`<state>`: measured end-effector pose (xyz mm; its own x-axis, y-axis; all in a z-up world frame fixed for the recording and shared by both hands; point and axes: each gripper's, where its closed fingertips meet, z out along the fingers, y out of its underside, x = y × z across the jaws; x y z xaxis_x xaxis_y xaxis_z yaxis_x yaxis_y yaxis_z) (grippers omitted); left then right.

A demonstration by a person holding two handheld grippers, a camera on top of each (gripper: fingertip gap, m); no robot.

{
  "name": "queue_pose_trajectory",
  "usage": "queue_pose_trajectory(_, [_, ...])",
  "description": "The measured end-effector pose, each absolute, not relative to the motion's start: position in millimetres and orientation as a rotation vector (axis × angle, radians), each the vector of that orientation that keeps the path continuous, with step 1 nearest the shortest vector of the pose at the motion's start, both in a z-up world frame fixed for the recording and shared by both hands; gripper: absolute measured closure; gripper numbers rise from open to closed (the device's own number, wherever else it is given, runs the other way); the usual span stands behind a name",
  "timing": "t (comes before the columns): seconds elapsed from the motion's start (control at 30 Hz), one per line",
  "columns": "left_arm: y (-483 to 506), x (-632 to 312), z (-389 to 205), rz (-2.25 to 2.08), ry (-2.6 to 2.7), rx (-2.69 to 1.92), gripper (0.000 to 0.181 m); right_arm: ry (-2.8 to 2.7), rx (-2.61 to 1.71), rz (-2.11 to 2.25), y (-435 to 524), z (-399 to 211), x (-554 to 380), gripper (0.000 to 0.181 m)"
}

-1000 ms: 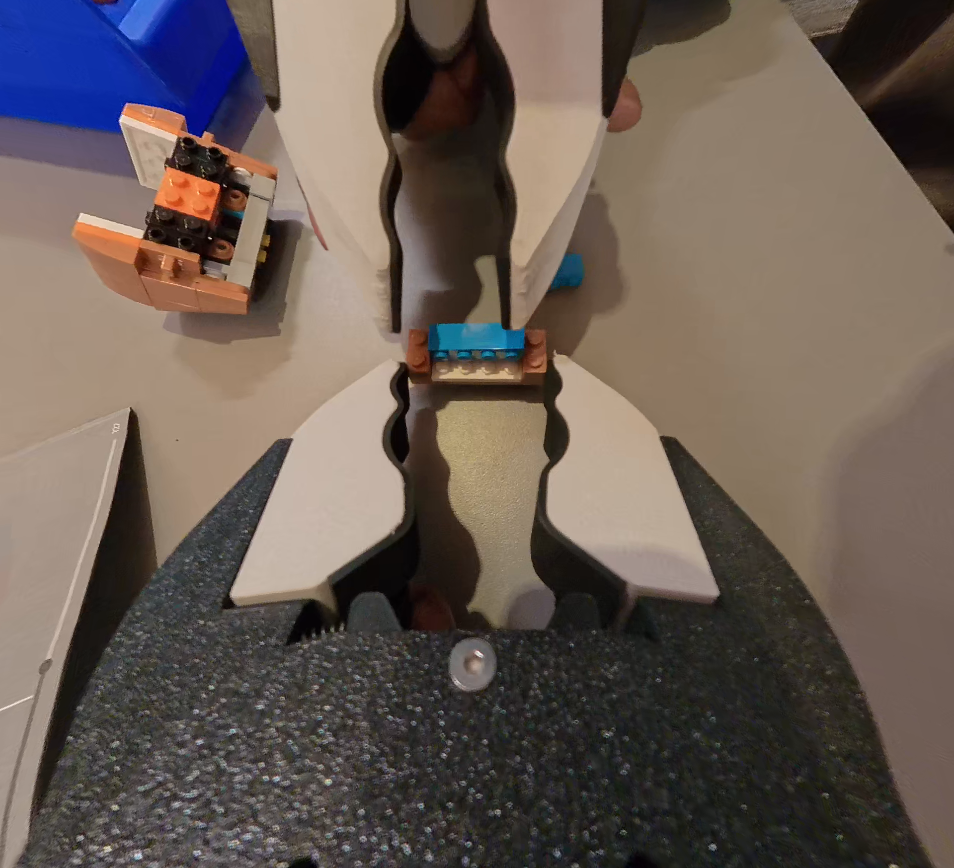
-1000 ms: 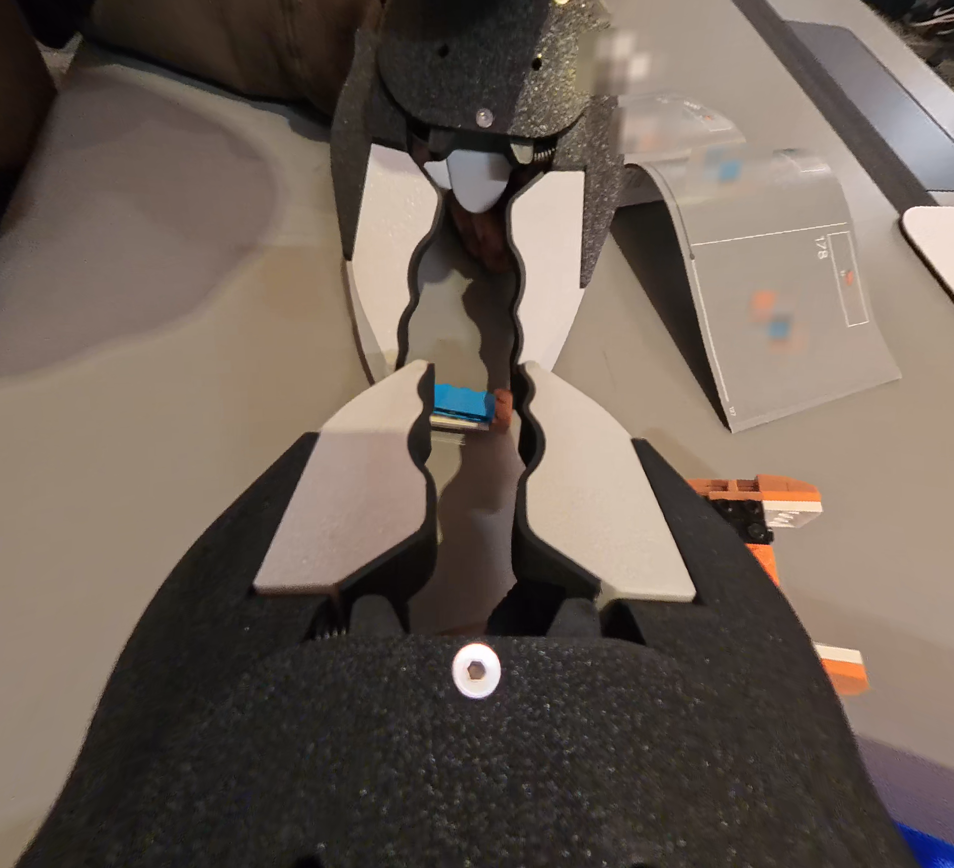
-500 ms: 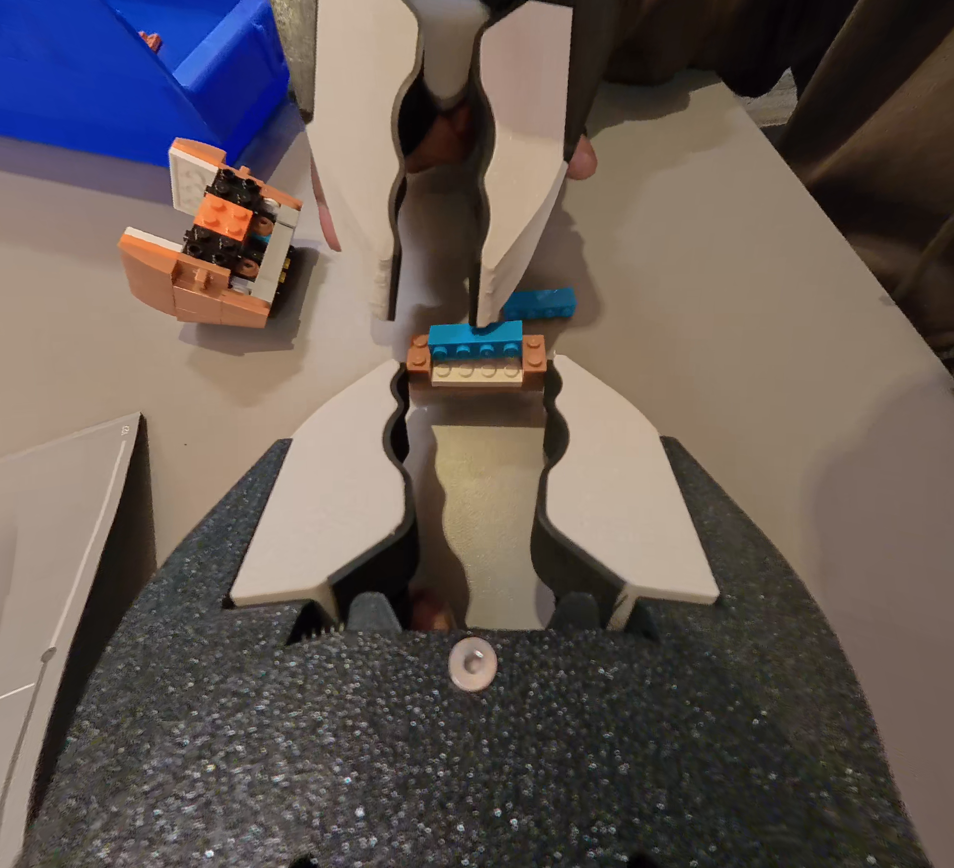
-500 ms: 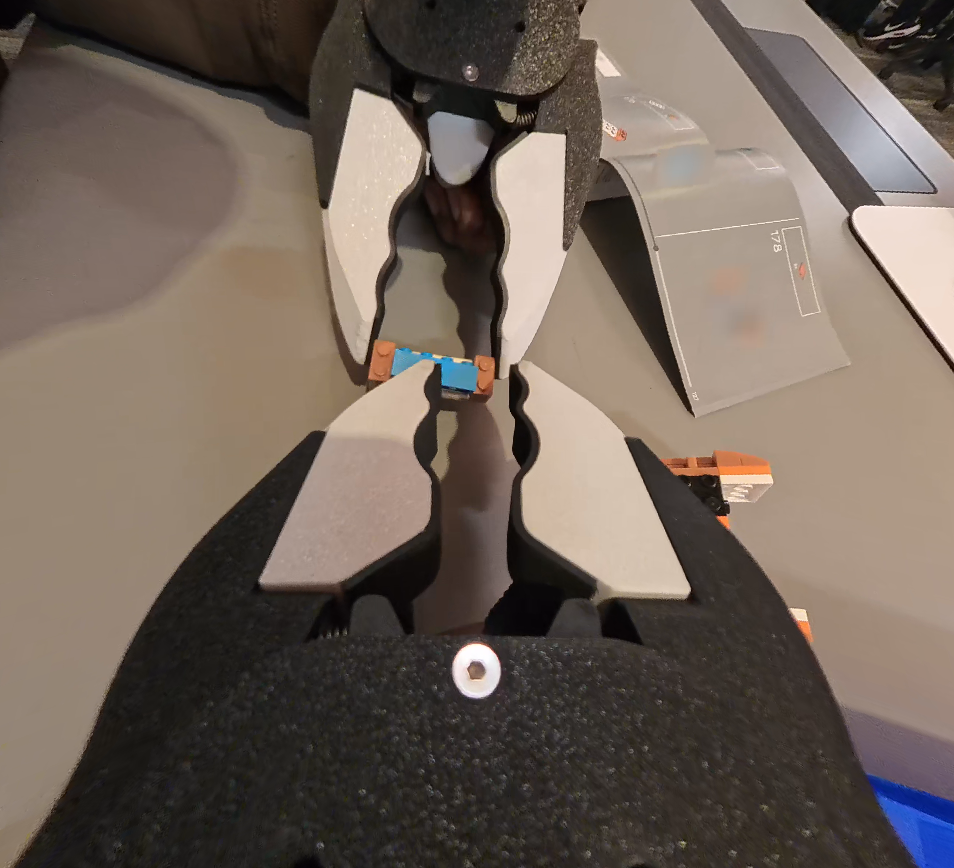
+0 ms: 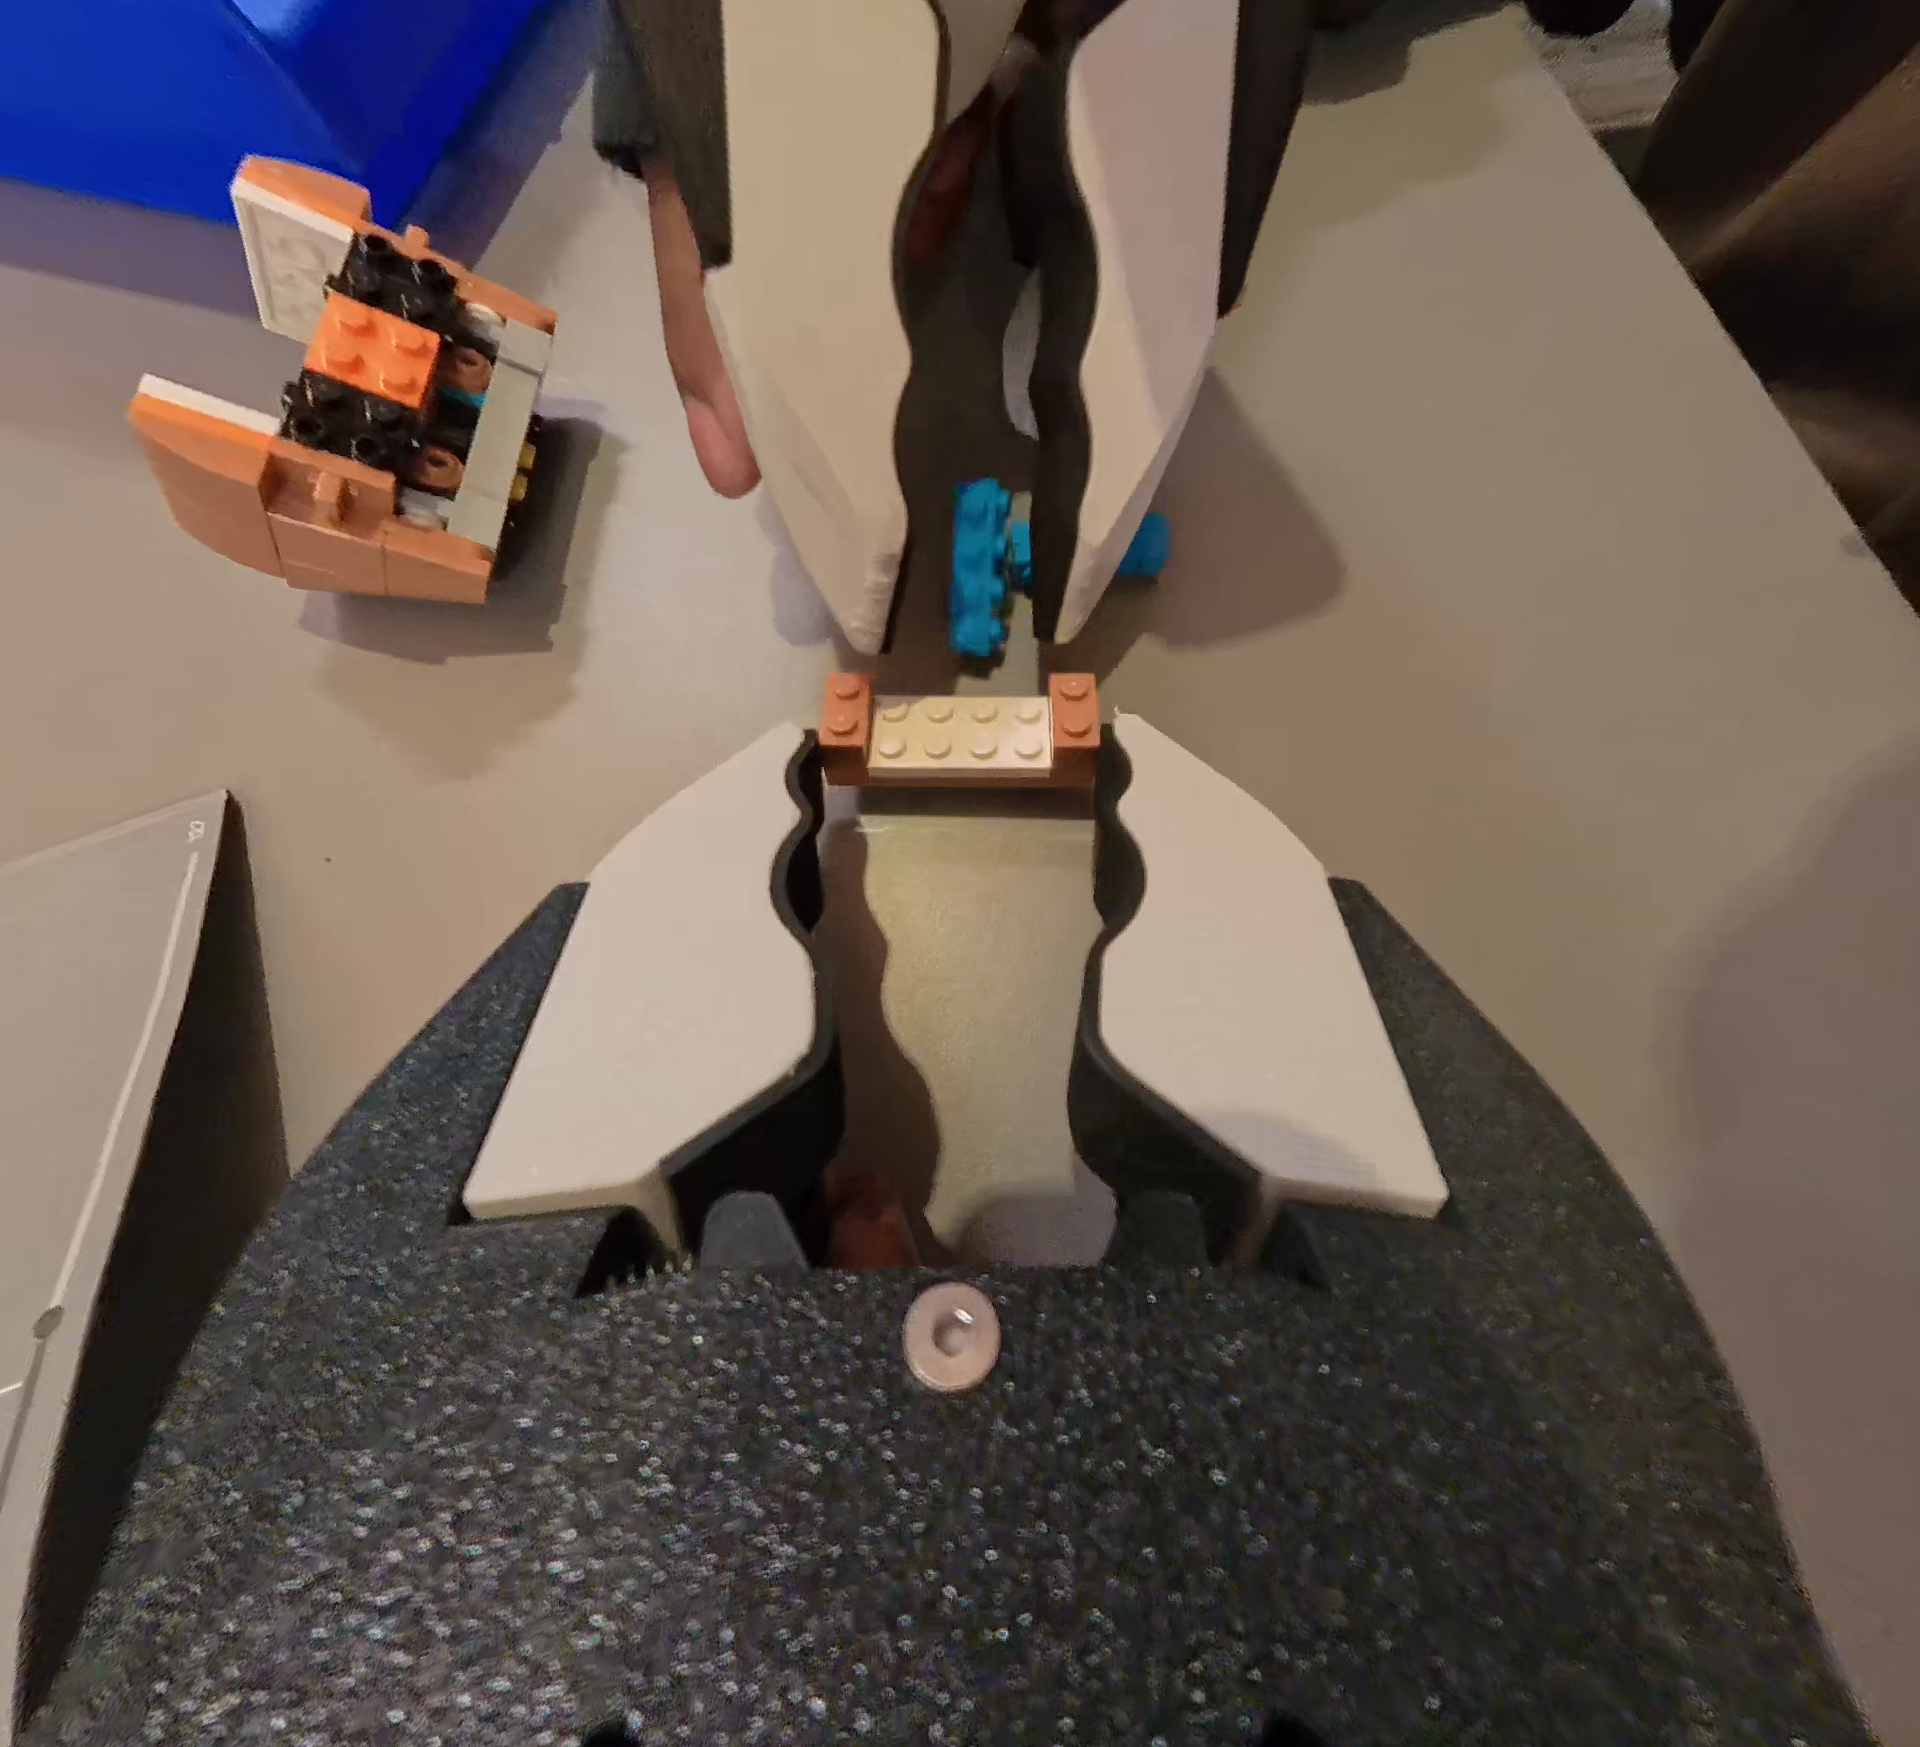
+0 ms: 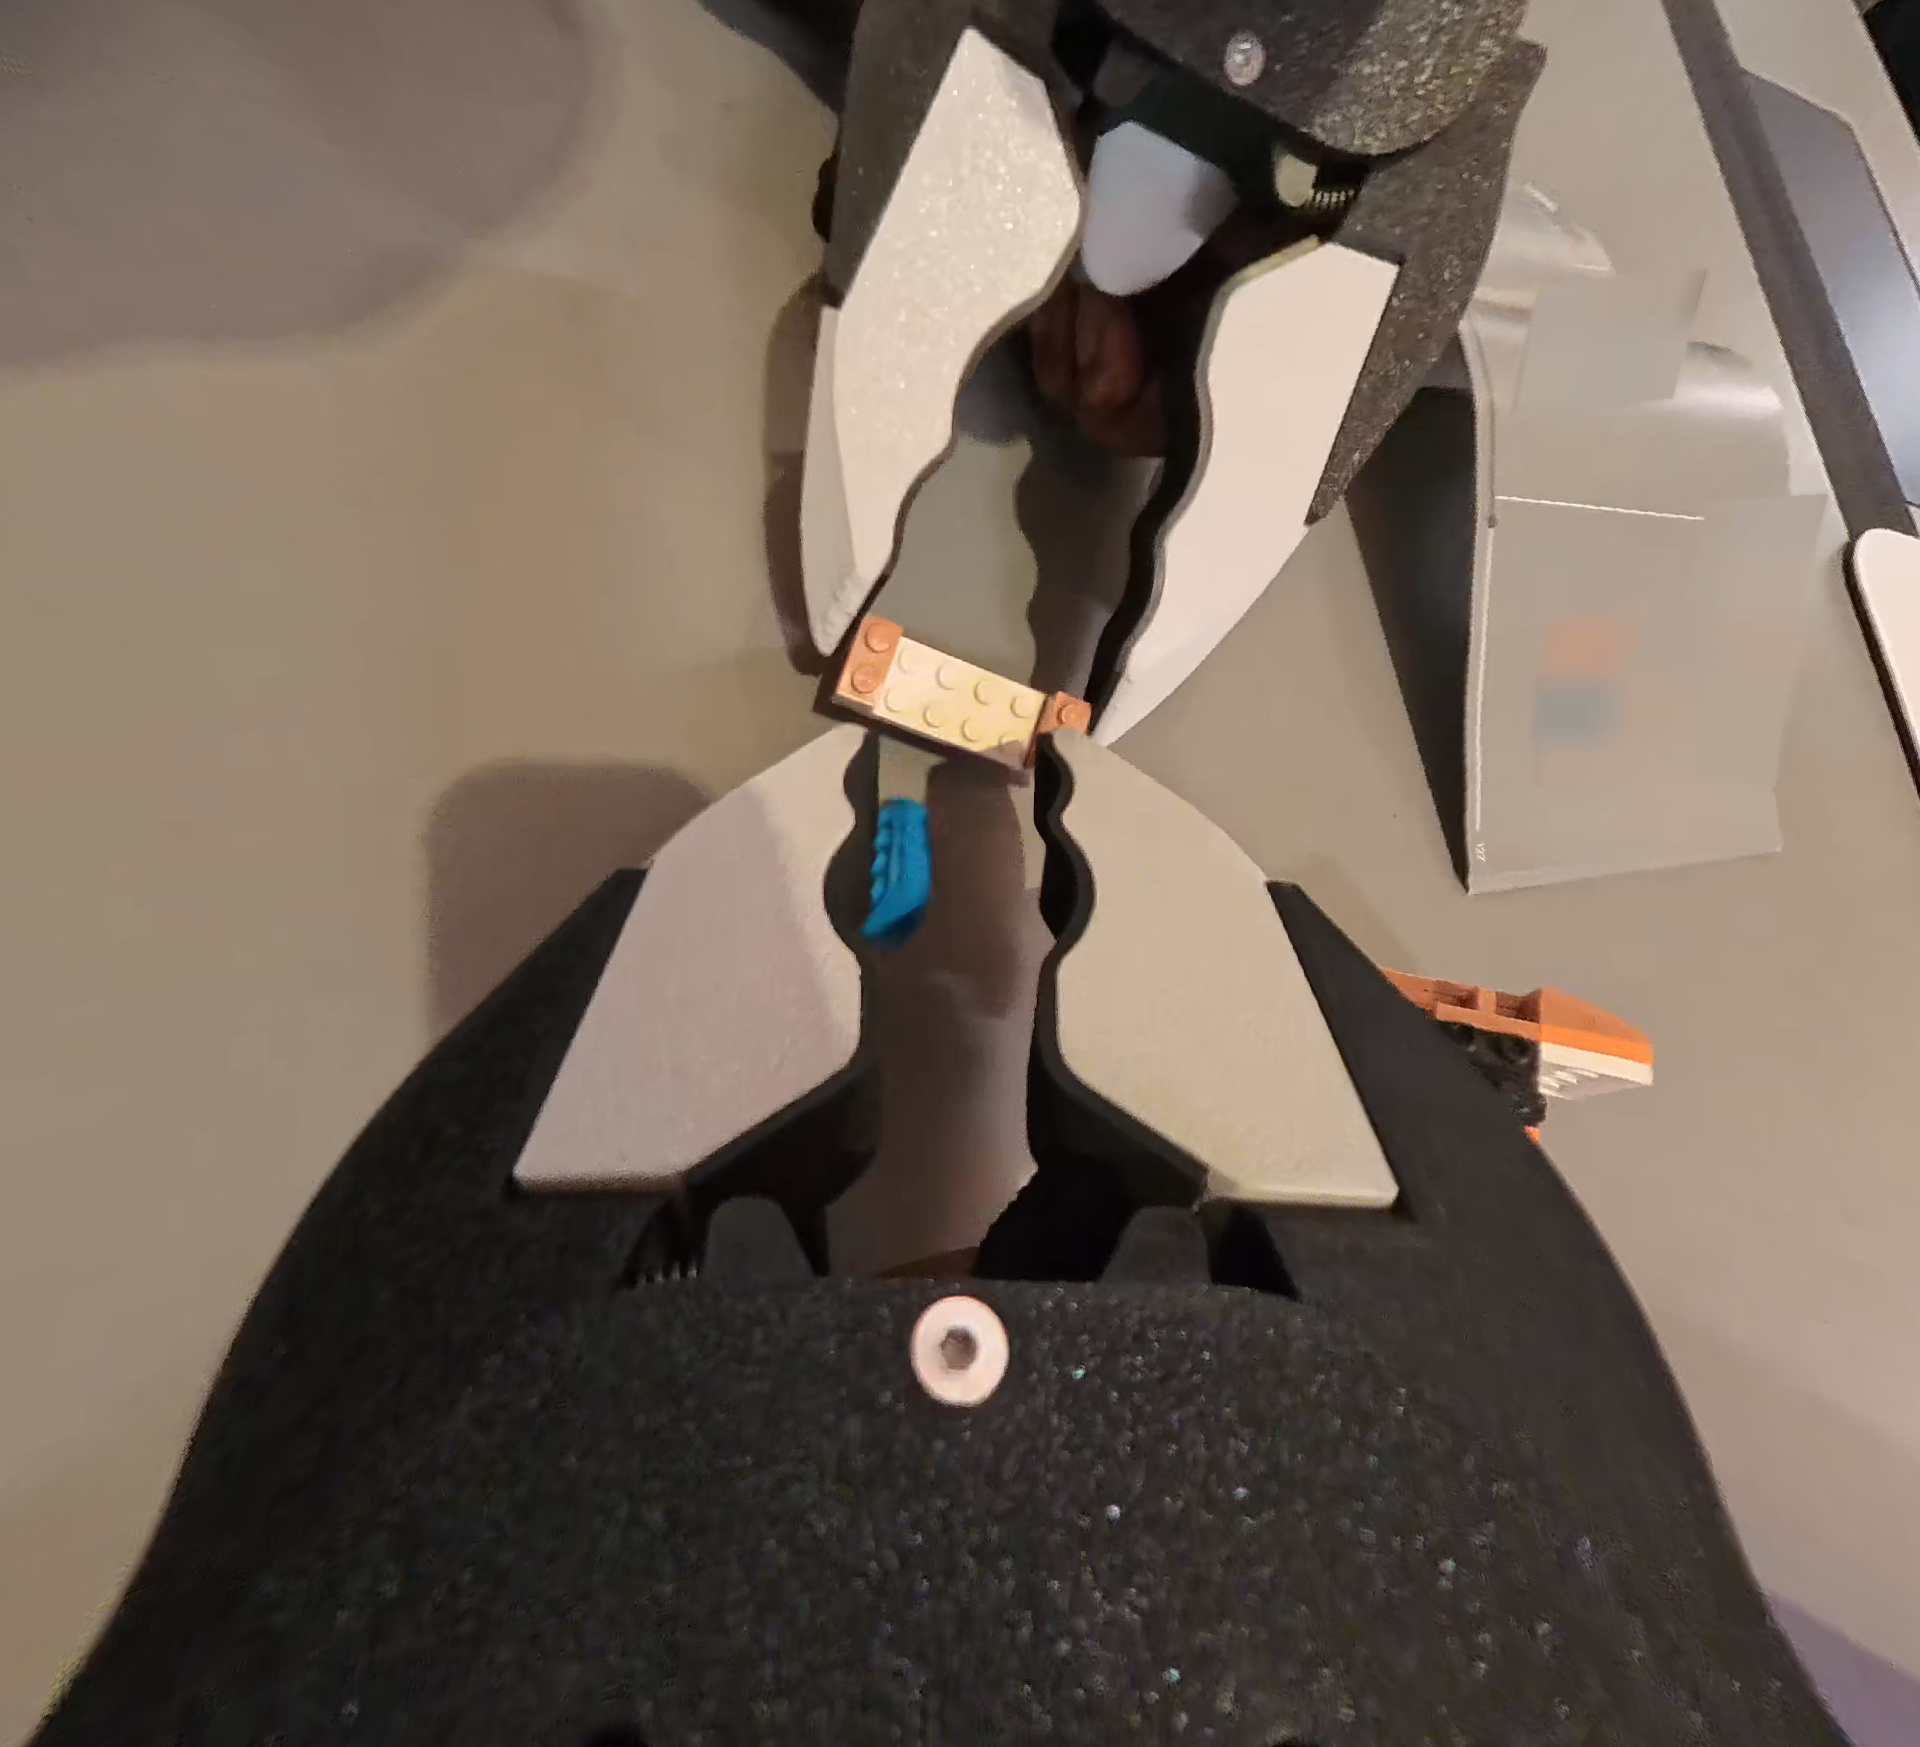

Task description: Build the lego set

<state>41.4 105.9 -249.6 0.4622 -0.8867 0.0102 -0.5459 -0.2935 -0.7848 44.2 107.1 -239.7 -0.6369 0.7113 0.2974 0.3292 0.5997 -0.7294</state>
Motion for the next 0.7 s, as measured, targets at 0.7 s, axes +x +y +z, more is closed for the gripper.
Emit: queue_pose_trajectory(0.7, [102,39,-262,-0.539,1.252,-2.041,0.130,-2.315,-1.235,0.751,140,-263,72,0.164])
